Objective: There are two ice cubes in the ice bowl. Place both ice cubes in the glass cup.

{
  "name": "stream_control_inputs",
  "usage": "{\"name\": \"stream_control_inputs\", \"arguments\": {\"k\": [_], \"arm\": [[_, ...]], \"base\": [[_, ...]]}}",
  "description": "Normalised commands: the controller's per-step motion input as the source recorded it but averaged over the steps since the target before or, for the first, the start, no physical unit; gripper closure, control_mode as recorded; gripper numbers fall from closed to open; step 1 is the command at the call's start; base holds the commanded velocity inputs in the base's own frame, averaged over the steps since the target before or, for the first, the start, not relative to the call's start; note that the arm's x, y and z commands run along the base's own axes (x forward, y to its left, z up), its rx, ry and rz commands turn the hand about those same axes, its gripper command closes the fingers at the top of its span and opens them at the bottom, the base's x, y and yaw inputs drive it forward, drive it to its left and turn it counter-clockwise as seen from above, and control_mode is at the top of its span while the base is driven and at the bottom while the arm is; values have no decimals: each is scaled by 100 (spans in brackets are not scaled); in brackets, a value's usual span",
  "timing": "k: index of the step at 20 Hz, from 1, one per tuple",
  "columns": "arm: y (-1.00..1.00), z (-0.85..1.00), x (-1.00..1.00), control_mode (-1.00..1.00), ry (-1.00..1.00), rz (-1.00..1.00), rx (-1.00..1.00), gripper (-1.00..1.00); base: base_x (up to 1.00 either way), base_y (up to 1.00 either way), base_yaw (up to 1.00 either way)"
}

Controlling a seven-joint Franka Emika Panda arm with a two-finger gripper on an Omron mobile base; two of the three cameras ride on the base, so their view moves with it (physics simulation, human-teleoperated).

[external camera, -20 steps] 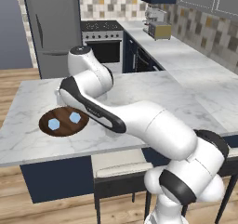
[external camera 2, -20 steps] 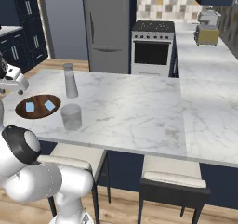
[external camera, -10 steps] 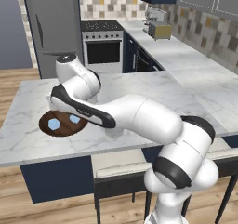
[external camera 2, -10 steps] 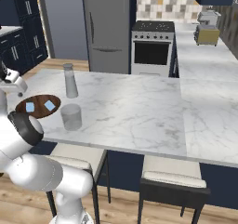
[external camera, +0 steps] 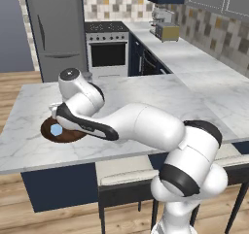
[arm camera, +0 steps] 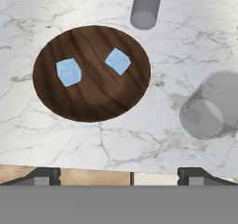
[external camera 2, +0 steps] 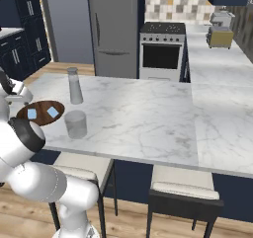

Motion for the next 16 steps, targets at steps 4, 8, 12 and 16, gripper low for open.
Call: {"name": "stream_control_inputs", "arguments": {"k": [4,8,12,16], "arm": [[0,0,0,-100,0,0,0,-100],[0,0,0,-100,0,0,0,-100],[0,0,0,-100,0,0,0,-100],[0,0,3,-100,0,0,0,-100]], "base": [[0,0,0],[0,0,0],[0,0,0],[0,0,0]]}}
